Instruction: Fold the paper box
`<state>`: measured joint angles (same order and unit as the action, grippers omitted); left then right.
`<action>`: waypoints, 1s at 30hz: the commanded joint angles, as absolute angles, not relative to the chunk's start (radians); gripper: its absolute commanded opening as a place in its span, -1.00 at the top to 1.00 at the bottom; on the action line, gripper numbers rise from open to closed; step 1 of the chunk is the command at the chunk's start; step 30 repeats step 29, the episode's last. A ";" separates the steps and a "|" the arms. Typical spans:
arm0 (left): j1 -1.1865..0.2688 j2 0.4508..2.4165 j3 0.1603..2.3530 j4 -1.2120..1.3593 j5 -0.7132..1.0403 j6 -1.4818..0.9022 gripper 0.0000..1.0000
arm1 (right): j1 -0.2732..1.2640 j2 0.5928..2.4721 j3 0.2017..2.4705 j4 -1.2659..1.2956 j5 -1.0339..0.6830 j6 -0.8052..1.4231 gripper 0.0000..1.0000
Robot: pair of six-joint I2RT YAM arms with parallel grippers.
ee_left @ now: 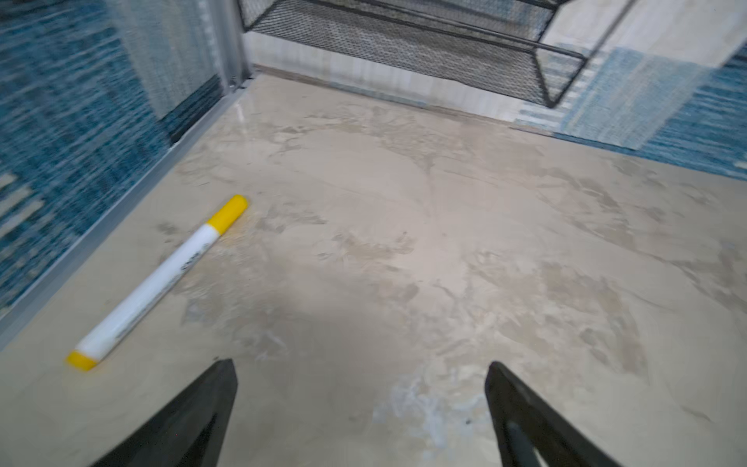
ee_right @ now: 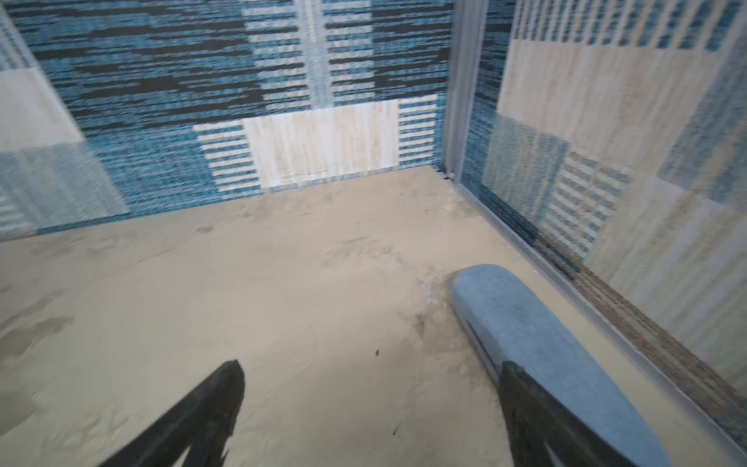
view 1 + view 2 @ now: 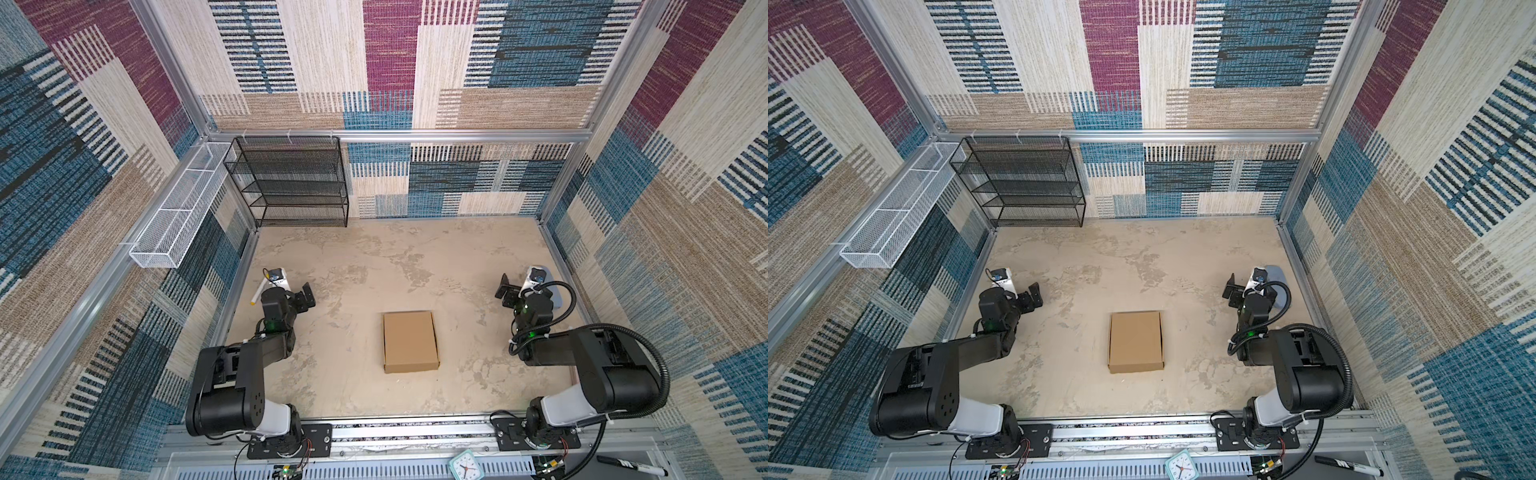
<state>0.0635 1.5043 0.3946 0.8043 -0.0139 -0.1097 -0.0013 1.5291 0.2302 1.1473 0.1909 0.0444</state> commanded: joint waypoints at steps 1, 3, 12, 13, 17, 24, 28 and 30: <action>0.031 1.504 0.402 0.813 -0.122 -0.056 -0.99 | -0.014 1.522 0.210 1.254 0.049 0.011 -1.00; 0.028 1.550 0.399 0.886 -0.125 -0.040 -0.98 | -0.015 1.550 0.194 1.340 0.046 0.010 -1.00; 0.009 1.538 0.408 0.852 -0.148 -0.024 -0.98 | -0.014 1.527 0.196 1.298 0.053 0.008 -1.00; 0.008 1.530 0.416 0.820 -0.143 -0.028 -0.98 | -0.013 1.529 0.196 1.303 0.054 0.008 -1.00; 0.008 1.535 0.417 0.826 -0.146 -0.027 -0.98 | -0.013 1.529 0.198 1.300 0.054 0.008 -1.00; 0.009 1.536 0.414 0.834 -0.145 -0.026 -0.98 | -0.014 1.539 0.220 1.264 0.001 -0.009 -1.00; 0.009 1.536 0.414 0.834 -0.146 -0.026 -0.98 | -0.015 1.532 0.206 1.287 -0.002 -0.012 -1.00; 0.008 1.537 0.414 0.834 -0.145 -0.026 -0.98 | -0.015 1.531 0.204 1.289 -0.003 -0.011 -1.00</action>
